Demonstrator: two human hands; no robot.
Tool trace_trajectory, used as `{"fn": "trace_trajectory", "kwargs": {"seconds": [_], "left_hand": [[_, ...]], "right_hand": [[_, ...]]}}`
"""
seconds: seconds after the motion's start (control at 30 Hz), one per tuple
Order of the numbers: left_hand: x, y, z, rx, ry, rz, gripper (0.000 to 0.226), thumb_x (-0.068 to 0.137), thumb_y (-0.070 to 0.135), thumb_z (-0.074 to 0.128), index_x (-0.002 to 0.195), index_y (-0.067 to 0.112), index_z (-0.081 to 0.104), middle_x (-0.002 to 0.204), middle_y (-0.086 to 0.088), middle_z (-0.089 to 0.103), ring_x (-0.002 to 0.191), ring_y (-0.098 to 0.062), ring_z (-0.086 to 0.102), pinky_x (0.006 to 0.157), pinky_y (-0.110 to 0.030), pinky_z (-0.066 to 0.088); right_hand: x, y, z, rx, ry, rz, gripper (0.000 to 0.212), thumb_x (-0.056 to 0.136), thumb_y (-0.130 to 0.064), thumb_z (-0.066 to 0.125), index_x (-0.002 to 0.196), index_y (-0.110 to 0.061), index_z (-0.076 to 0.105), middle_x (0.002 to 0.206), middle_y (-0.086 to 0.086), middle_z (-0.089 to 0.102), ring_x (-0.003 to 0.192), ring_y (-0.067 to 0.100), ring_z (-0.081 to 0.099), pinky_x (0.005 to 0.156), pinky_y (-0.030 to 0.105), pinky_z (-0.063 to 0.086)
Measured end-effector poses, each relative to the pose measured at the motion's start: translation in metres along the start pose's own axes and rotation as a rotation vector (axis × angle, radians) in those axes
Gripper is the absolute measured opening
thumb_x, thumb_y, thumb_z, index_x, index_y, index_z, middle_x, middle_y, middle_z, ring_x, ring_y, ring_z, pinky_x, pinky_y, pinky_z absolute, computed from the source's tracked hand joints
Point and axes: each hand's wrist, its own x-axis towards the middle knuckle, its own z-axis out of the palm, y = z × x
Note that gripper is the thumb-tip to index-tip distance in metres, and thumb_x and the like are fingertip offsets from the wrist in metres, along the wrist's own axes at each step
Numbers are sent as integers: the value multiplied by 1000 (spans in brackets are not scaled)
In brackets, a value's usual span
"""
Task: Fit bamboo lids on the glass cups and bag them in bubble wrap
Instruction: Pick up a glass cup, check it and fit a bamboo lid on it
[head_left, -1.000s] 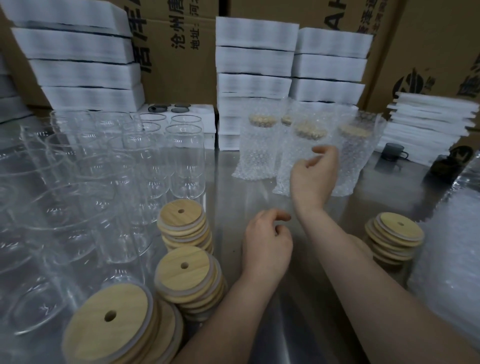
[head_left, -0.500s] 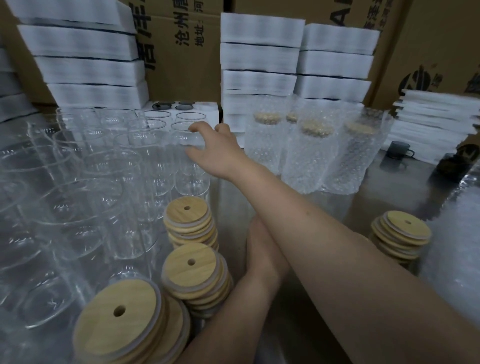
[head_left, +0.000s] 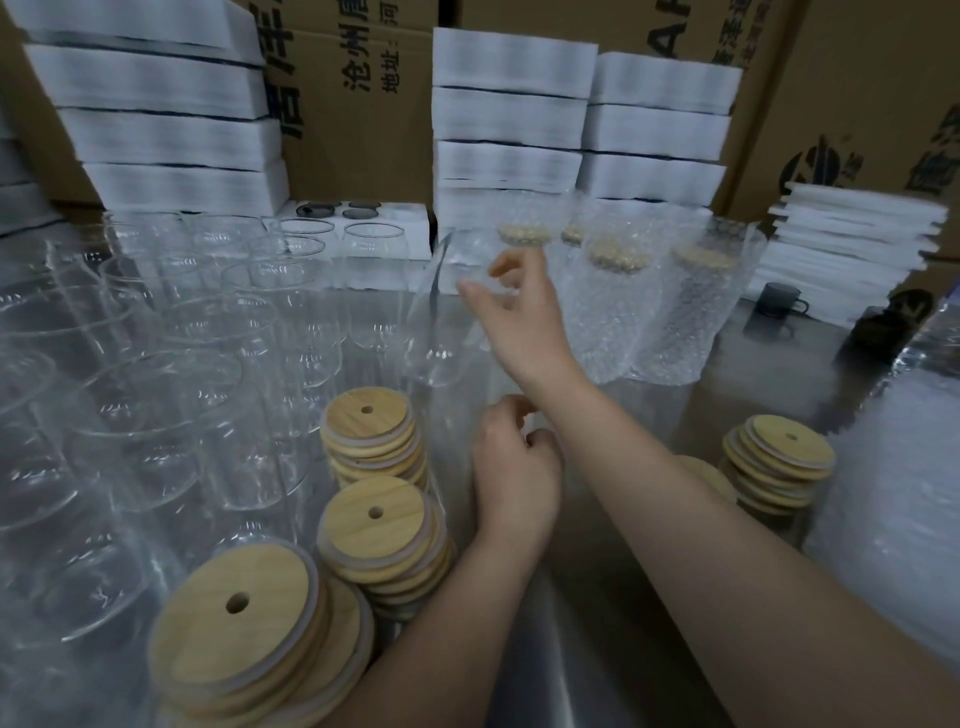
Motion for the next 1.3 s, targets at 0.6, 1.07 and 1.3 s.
{"fn": "trace_trajectory", "kwargs": {"seconds": [0.6, 1.07, 1.3], "left_hand": [[-16, 16, -11, -575, -85, -5, 31, 88, 42, 50, 106, 19, 61, 101, -4, 67, 93, -20, 65, 78, -27, 54], [-15, 17, -15, -581, -120, -118, 70, 70, 46, 70, 131, 14, 53, 118, -16, 64, 93, -21, 70, 80, -44, 56], [-12, 18, -19, -838, -171, -183, 43, 90, 30, 62, 117, -3, 60, 95, -20, 70, 77, -24, 68, 53, -28, 55]], "right_hand": [[-65, 16, -72, 446, 268, 380, 39, 96, -47, 55, 120, -16, 59, 114, 8, 68, 102, 27, 69, 92, 49, 55], [-76, 30, -66, 369, -118, 266, 75, 83, -63, 43, 150, -34, 29, 153, -2, 42, 135, 13, 47, 110, 42, 43], [-69, 31, -66, 579, -182, 429, 46, 103, -49, 24, 106, -25, 63, 102, -3, 75, 95, 13, 72, 76, 26, 59]]}}
